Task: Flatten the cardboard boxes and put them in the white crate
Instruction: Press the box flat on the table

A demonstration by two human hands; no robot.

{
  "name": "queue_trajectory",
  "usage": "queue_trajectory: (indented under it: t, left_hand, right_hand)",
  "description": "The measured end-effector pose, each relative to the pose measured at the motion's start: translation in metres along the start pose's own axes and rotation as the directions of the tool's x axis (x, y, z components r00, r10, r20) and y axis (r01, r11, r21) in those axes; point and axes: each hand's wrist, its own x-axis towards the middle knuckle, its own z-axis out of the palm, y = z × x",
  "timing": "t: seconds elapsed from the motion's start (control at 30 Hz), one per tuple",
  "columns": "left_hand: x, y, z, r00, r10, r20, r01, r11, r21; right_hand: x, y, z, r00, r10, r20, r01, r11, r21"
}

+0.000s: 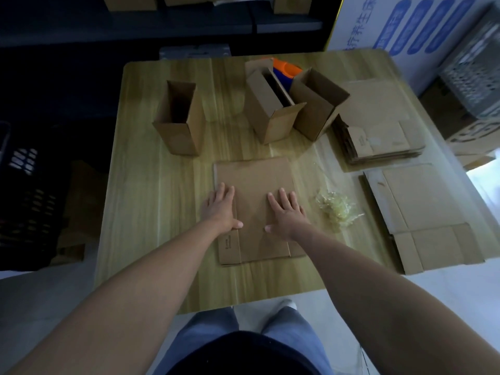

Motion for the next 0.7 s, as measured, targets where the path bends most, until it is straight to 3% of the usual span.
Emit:
queue_trajectory:
  t: [0.23,0.37,0.43,0.5,0.57,0.7]
  left_hand:
    - [-0.008,-0.003,-0.006,0.998,0.012,0.059,-0.02,0.992,0.127]
    - [-0.008,-0.006,-0.014,1.0,0.014,0.01,-0.013,0.995,-0.099]
    - [-0.01,-0.008,-0.015,0.99,-0.114,-0.085,0.09,0.964,-0.249]
    - [-0.011,-0.009,-0.015,0.966,-0.25,-0.067,0.211,0.91,-0.357]
    - [-0.011,-0.012,-0.015,0.958,-0.287,-0.009,0.26,0.878,-0.403]
    - [-0.014,-0.029,-0.022,0.914,-0.405,-0.023,0.379,0.873,-0.308]
  right_hand:
    - [-0.005,-0.004,0.004,1.0,0.005,0.004,-0.005,1.0,-0.011]
    - [-0.007,0.002,-0.011,0.996,0.013,-0.092,-0.008,0.999,0.05]
    - [-0.01,0.001,-0.01,0.969,0.18,-0.167,-0.149,0.971,0.185]
    - [-0.012,-0.004,-0.008,0.938,0.322,-0.13,-0.278,0.921,0.272]
    - [-0.011,-0.01,-0.01,0.942,0.327,-0.078,-0.293,0.911,0.29]
    - [-0.008,-0.034,-0.016,0.978,0.209,-0.03,-0.194,0.947,0.255]
